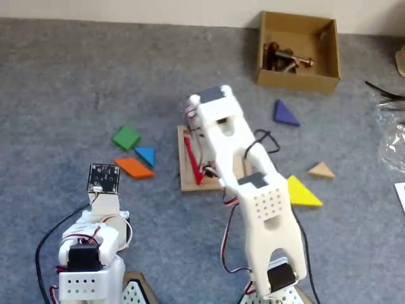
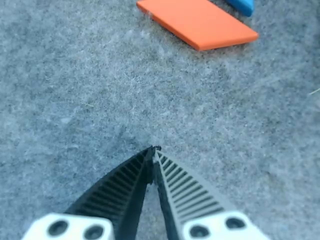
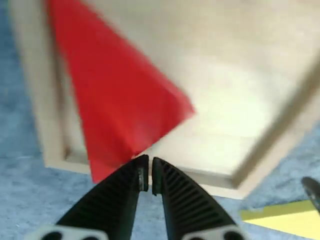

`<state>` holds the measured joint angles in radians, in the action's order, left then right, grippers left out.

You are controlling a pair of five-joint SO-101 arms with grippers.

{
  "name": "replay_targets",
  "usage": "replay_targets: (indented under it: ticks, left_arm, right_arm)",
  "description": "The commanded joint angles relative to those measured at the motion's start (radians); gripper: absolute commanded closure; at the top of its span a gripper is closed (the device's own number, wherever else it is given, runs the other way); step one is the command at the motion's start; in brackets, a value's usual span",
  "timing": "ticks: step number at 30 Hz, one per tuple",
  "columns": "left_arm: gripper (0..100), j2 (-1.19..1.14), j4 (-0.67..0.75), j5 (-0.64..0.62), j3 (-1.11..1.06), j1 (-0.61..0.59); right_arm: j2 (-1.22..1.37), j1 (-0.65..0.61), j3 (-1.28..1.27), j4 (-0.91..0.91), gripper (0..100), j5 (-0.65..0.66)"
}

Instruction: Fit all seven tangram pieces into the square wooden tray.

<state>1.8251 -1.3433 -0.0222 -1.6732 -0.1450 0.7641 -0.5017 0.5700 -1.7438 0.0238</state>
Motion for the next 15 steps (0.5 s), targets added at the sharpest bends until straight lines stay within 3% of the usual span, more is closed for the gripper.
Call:
replay_targets:
  ticks: [1,4,9,15]
  left_arm:
    - [99,0.005,-0.008,0.006,-0.022,-0.012]
    - [99,0.005,-0.008,0.006,-0.022,-0.012]
    - [99,0.005,-0.008,0.006,-0.022,-0.012]
    - [99,0.005,-0.008,0.006,-0.022,-0.012]
  right_arm:
    - [-0.081,-0.068,0.005,-0.008,99.4,0.014]
    - [-0.081,-0.096,0.005,-0.008,99.4,0.020]
    - [-0.081,-0.113,0.012,-0.008,99.4,0.138]
    - [-0.090,-0.116,0.013,-0.013,99.4,0.140]
